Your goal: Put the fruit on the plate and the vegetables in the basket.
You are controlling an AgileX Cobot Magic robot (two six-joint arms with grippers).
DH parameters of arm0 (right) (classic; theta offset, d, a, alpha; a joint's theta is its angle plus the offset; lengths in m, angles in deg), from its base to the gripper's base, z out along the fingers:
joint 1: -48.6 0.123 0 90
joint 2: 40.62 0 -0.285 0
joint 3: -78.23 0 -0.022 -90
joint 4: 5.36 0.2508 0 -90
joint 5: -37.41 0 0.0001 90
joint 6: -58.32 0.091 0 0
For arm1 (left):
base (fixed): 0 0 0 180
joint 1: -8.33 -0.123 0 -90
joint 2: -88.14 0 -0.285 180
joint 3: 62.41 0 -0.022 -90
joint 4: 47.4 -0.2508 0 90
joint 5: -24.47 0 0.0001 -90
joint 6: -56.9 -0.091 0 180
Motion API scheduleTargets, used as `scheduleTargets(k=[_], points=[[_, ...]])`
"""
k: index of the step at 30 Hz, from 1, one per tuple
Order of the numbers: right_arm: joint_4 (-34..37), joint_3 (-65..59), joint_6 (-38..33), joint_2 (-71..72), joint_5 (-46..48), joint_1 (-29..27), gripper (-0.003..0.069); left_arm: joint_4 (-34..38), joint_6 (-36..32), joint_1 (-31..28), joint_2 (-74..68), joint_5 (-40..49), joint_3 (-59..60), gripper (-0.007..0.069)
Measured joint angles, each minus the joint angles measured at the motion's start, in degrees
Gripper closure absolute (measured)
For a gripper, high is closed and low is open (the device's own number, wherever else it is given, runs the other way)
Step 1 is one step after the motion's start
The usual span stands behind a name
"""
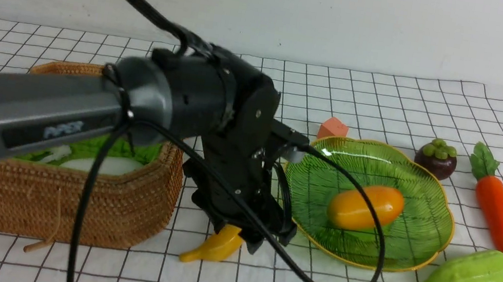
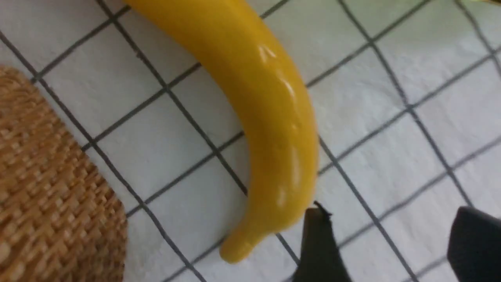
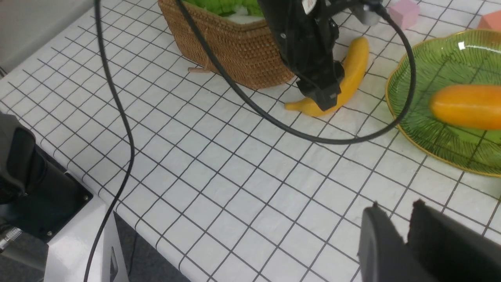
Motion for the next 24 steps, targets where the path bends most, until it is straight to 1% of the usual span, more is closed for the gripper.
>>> scheduleTargets(k=[1,2,4,6,8,9,10,11,12,16,20,21,23,24], points=[[0.0,0.0,0.0,0.0,0.0,0.0,0.0518,-2.9,1.4,0.0,-2.1,-1.9,0.0,0.0108],[0.0,0.0,0.0,0.0,0.0,0.0,0.0518,-4.7,2.2,0.0,-3.2,-3.0,0.0,0.0096],[0.0,0.0,0.0,0.0,0.0,0.0,0.0518,-8.0,3.7,-0.1,-5.1,-4.8,0.0,0.0093],[0.0,0.0,0.0,0.0,0.0,0.0,0.0518,-10.0,4.8,-0.1,-6.2,-6.1,0.0,0.0114],[0.0,0.0,0.0,0.0,0.0,0.0,0.0518,-11.0,5.7,-0.1,-7.1,-6.5,0.0,0.0162],[0.0,0.0,0.0,0.0,0.0,0.0,0.0518,-11.1,6.0,-0.1,-7.4,-6.7,0.0,0.0211],[0.0,0.0,0.0,0.0,0.0,0.0,0.0518,-11.0,6.1,-0.2,-7.4,-6.7,0.0,0.0220],[0.0,0.0,0.0,0.0,0.0,0.0,0.0518,-10.9,6.3,-0.1,-7.4,-6.7,0.0,0.0314],[0.0,0.0,0.0,0.0,0.0,0.0,0.0518,-10.8,6.3,-0.1,-7.4,-6.7,-0.1,0.0323],[0.0,0.0,0.0,0.1,0.0,0.0,0.0515,-10.3,6.5,-0.1,-7.3,-5.3,-0.8,0.0312],[-1.3,0.0,0.0,0.1,0.0,0.0,0.0512,-9.7,6.4,0.1,-4.5,-1.8,-4.9,0.0312],[-2.1,0.0,0.1,0.1,0.0,0.0,0.0512,-9.6,5.2,0.3,-3.6,-1.6,-6.1,0.0312],[-3.2,0.0,0.6,0.1,0.0,0.0,0.0510,-8.3,0.7,0.7,-1.8,-1.7,-9.4,0.0312],[-3.5,0.0,0.8,0.1,0.0,0.0,0.0510,-8.0,0.7,0.7,-1.7,-1.8,-9.7,0.0312]])
